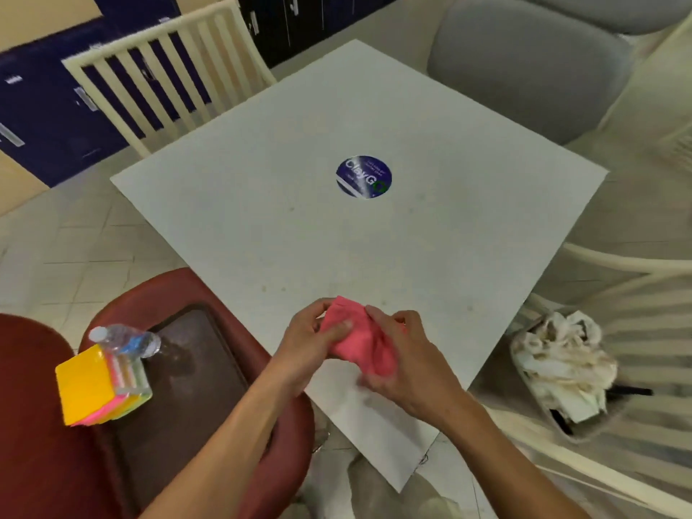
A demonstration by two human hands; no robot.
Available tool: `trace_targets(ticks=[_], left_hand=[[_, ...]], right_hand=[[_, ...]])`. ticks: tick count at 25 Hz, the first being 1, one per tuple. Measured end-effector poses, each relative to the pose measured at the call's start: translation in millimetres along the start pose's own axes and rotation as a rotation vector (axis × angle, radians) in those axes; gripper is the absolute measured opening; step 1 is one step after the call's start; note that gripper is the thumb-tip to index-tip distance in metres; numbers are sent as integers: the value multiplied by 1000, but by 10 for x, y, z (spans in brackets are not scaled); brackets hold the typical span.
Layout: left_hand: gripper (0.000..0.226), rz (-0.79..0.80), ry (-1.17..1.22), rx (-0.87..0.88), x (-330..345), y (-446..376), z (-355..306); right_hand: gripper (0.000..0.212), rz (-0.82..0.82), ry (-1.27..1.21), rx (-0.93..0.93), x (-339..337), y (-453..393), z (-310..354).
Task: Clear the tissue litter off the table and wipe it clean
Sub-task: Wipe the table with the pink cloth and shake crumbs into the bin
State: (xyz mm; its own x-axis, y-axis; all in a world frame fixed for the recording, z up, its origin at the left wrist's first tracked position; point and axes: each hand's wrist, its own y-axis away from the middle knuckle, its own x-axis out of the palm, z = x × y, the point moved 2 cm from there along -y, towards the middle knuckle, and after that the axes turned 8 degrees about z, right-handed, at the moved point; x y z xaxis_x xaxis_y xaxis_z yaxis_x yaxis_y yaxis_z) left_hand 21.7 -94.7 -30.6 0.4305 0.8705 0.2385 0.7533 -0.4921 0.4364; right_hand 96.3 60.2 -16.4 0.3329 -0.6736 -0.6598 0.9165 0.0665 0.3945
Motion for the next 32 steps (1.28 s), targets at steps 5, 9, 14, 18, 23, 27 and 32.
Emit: trace_targets(ticks=[5, 9, 14, 18, 23, 27, 32], left_hand=[[20, 76, -42, -65, 770, -729, -97], [25, 141, -96, -67, 1235, -1318, -263], [11, -143, -524, 162, 907, -1791, -416], [11, -460, -752, 263, 219, -1624, -415], [29, -656, -958, 344, -484, -939, -4], [46, -667, -1008, 322, -727, -733, 296], [43, -682, -1064, 369, -744, -777, 349]], right_hand=[[45, -338, 32, 66, -471, -116, -662], [15, -572, -72, 159, -1022, -359, -1242], [15, -834, -216, 348, -1658, -624, -1874], [10, -737, -158, 387, -1746, -963, -2118], [44, -657, 12, 385, -1587, -1526, -2052], [52, -566, 36, 341, -1620, -2125, -1798], [63, -308, 222, 92, -1509, -2652, -1303]])
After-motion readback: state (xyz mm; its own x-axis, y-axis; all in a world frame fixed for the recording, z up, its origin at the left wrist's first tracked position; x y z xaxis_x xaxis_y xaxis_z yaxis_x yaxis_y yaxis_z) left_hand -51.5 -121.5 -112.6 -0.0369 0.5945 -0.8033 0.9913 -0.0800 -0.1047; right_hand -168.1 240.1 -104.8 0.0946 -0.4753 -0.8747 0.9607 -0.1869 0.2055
